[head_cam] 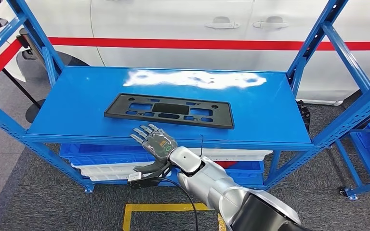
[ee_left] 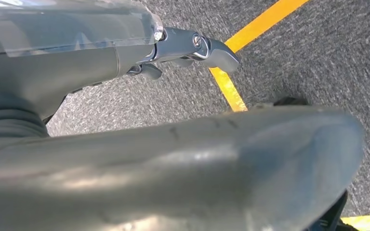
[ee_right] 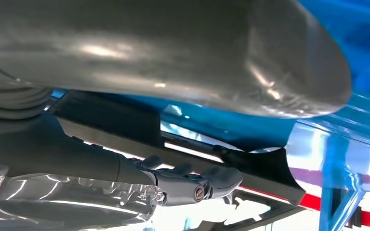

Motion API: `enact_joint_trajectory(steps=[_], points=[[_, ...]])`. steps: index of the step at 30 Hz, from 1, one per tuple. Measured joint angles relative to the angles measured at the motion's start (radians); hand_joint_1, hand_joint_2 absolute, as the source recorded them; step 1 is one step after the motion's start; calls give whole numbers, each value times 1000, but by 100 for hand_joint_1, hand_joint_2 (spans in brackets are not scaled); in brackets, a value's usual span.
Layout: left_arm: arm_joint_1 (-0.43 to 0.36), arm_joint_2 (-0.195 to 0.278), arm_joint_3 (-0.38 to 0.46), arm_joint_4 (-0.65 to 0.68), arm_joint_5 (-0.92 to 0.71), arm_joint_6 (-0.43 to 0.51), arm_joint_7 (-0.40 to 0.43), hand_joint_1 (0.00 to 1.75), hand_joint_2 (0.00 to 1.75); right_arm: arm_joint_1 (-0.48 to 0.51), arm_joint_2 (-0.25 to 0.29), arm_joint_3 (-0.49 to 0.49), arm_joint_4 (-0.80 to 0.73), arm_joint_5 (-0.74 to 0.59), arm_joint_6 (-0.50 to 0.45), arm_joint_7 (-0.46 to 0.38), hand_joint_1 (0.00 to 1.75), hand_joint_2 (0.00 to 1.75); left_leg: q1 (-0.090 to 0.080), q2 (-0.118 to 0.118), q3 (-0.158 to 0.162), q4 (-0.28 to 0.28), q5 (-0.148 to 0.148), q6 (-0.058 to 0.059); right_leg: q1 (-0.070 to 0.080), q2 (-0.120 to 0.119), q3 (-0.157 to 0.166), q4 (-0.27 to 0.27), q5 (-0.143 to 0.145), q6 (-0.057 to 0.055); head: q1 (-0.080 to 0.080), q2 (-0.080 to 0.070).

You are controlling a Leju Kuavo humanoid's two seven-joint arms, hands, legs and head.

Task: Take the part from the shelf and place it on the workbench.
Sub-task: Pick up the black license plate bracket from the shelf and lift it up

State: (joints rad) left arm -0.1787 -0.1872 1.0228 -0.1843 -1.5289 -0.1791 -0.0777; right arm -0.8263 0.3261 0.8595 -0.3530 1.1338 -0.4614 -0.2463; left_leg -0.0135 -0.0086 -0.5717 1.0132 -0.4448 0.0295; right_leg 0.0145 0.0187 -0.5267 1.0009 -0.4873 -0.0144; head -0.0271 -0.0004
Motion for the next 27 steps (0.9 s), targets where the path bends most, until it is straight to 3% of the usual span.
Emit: enact_joint_trajectory(steps=[9, 17, 20, 22, 24, 27], points=[[-1, -1, -6, 0, 2, -17, -34, 0, 0, -41, 9, 2, -33, 39, 59, -25, 0, 0, 0, 0, 0, 0, 0, 0, 0, 0, 0, 0, 0, 0, 0, 0], [-2, 0, -8, 0, 3, -22, -33, 0, 0, -43, 11, 7, -46, 69, 55, -20, 0, 0, -3, 0, -3, 4, -2, 3, -2, 0, -1, -1, 1, 3, 0, 0], [-3, 2, -9, 0, 4, -26, -23, 0, 0, -44, 12, 7, -52, 71, 55, -17, 0, 0, -5, 0, -5, 3, -4, 9, -5, 0, -2, 1, 3, 9, 0, 0], [-4, 2, -9, 0, 3, -28, -20, 0, 0, -46, 12, 8, -56, 71, 56, -17, 0, 0, -2, -1, 0, -5, -11, 19, -5, -1, -6, 17, 5, 16, 0, 0], [-5, 2, -9, 0, 3, -30, -18, 0, 0, -51, 13, 8, -61, 72, 56, -17, 0, 0, 1, 0, 13, -12, -18, 29, -6, -4, -34, 71, -11, 25, 0, 0], [-6, 2, -9, 0, 3, -30, -18, 0, 0, -56, 14, 8, -64, 74, 56, -17, 0, 0, 3, 2, 29, -13, -28, 29, -14, -9, -160, 255, -72, 33, 0, 0]])
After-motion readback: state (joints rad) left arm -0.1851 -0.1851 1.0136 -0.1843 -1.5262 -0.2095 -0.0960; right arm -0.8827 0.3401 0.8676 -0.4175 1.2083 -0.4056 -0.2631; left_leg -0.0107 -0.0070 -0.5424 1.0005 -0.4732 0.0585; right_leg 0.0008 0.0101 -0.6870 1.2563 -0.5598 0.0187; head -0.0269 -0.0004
